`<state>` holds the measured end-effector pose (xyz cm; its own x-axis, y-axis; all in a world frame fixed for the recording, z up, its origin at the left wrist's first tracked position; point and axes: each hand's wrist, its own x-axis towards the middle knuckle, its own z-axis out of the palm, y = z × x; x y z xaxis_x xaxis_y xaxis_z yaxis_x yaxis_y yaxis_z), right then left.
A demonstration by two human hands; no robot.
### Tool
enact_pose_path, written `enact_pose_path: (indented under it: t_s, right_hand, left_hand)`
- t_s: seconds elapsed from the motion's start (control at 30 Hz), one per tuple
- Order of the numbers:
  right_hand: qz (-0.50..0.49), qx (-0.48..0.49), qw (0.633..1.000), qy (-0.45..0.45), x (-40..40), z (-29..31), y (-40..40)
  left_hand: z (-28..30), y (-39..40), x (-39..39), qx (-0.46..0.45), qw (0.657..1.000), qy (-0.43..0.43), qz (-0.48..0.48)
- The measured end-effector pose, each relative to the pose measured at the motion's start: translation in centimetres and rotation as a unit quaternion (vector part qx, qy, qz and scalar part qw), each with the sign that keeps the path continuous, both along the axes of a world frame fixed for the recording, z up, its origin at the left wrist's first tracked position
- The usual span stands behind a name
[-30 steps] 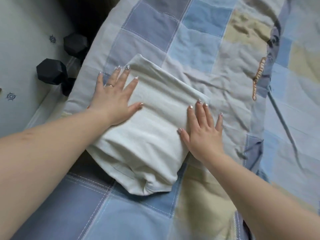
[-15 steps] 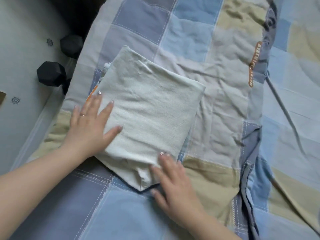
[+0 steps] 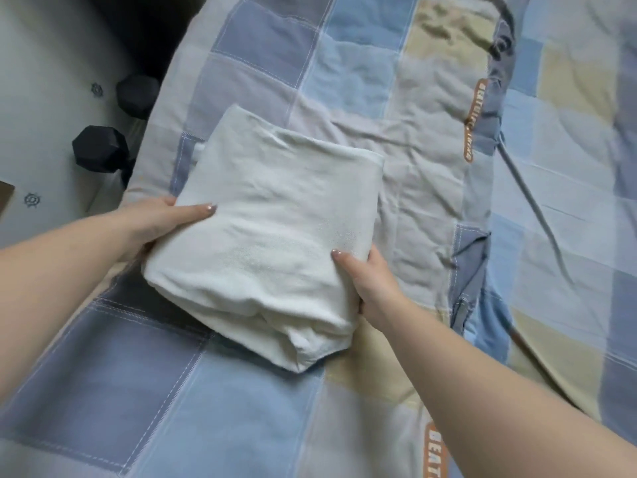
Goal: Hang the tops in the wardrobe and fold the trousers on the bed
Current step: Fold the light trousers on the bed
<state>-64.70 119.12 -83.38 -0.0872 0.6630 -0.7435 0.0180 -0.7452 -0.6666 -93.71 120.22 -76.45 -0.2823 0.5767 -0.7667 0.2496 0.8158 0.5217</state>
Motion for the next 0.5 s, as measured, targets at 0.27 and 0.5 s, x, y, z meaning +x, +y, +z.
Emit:
enact_pose_path:
  t_s: [0.27,0.5]
  right_hand:
    - [0.034,0.003,0.999,-0.026,11.2,6.2,-6.1]
    - [0.038,0.018,0.999,-0.010,22.0,16.1,-10.8]
  left_hand:
    - [3.2,-9.6,10.3,0.089,0.991,-0.090,0.049]
    - [11.0,-15.4,20.8,0.120,0.985,-0.104,0.073]
